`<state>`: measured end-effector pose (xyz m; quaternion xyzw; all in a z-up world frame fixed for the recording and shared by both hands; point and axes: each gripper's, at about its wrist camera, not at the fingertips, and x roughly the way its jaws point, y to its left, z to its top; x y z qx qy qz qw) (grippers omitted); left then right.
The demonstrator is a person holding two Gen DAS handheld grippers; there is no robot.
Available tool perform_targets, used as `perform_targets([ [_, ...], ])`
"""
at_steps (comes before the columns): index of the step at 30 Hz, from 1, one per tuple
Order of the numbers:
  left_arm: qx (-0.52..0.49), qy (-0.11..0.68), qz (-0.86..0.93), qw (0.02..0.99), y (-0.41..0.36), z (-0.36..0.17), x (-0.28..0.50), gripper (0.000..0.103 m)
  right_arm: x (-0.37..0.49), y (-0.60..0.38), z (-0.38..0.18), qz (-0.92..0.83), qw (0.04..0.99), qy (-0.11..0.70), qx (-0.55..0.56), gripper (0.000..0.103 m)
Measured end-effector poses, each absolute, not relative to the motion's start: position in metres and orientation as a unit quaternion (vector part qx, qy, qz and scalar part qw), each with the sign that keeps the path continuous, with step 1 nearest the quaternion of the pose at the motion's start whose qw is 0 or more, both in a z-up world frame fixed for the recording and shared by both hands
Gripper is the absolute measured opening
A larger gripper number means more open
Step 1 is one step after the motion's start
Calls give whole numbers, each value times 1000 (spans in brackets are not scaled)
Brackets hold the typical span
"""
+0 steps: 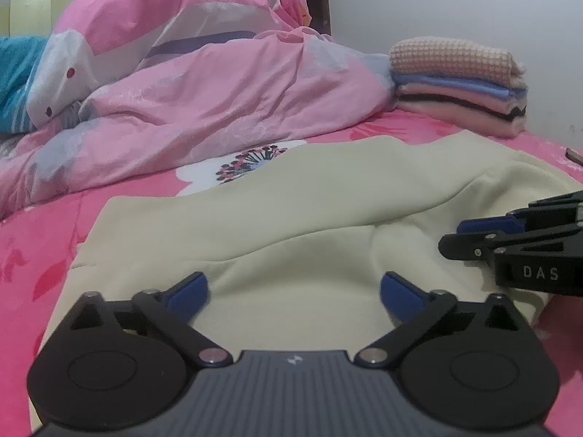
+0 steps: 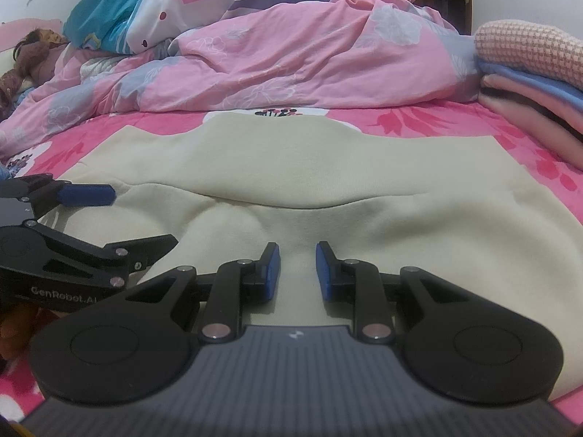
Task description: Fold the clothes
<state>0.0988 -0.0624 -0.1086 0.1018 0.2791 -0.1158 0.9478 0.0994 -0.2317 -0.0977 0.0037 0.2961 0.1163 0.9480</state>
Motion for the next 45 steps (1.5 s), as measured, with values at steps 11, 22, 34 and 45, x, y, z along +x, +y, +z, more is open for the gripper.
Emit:
perform_targets([
  [11,106,281,-112,947,-65,-106,98,103,99,-233,-99,117,948,295,2,21],
  [22,100,245,-114,958,-61,-75,88,102,98,-234,-100,117,949,292,4,21],
  [34,121,283,-80,948,-66,-100,118,86,98,-233,-100,117,949,292,3,21],
  [45,115,287,-83,947,-63,-100,121,86,98,-232,-100,115,950,291,-1,21],
])
